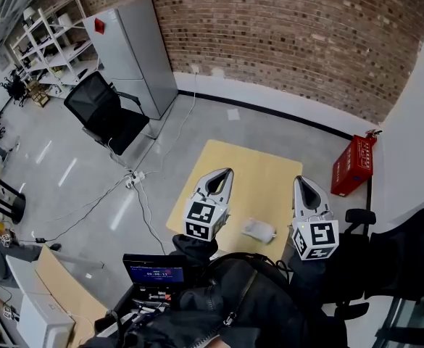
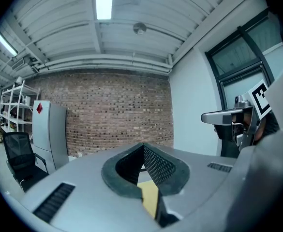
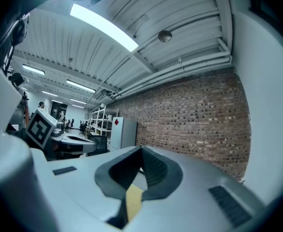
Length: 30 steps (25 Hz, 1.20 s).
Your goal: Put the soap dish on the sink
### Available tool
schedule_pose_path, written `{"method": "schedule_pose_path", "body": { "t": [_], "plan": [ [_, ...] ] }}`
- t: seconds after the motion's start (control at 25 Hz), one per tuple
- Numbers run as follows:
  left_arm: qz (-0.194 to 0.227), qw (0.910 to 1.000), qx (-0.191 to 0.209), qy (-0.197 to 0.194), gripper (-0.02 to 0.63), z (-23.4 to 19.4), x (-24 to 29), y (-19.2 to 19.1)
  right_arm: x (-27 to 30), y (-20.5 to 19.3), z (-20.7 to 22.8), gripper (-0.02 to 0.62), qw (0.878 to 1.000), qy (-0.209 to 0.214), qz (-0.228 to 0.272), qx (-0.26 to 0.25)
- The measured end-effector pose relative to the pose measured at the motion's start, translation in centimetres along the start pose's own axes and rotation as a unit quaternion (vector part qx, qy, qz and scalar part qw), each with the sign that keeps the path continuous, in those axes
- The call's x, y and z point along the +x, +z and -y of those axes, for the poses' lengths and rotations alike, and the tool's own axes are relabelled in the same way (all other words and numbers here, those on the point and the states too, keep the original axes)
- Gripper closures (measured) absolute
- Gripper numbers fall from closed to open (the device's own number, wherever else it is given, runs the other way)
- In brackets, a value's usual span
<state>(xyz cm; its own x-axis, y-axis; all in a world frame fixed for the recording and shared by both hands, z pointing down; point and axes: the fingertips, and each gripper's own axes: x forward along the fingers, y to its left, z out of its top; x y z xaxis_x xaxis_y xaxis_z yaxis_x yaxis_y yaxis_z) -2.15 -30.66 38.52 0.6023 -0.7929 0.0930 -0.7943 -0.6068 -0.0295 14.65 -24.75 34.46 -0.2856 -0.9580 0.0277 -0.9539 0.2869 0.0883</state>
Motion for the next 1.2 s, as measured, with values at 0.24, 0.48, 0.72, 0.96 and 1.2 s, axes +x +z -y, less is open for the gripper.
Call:
{"method": "schedule_pose_path", "body": {
  "t": [0.24, 0.48, 0.72, 0.96, 1.2],
  "plan": [
    [0.002, 1.0, -0.002, -0.004, 0.604, 0.2, 0.1, -0.3, 0.0, -0.3, -0.2, 0.589, 1.0, -0.001, -0.003, -0.002],
    [-0.002, 1.0, -0.004, -0.007, 0.604, 0.3, 0.2, -0.4, 0.1, -0.5, 0.0, 0.589, 1.0, -0.006, -0.008, 0.001],
    [-0.005, 1.0, -0.005, -0.007, 0.604, 0.1, 0.1, -0.7, 0.1, -1.0, 0.1, 0.589, 1.0, -0.01, -0.012, 0.01],
    [-0.008, 0.9999, -0.005, -0.007, 0.604, 0.4, 0.2, -0.8, -0.1, -1.0, 0.3, 0.589, 1.0, -0.008, -0.012, 0.01],
    [-0.009, 0.9999, -0.005, -0.01, 0.604, 0.8, 0.4, -1.0, -0.2, -1.3, 0.5, 0.589, 1.0, -0.007, -0.012, 0.01]
  ]
}}
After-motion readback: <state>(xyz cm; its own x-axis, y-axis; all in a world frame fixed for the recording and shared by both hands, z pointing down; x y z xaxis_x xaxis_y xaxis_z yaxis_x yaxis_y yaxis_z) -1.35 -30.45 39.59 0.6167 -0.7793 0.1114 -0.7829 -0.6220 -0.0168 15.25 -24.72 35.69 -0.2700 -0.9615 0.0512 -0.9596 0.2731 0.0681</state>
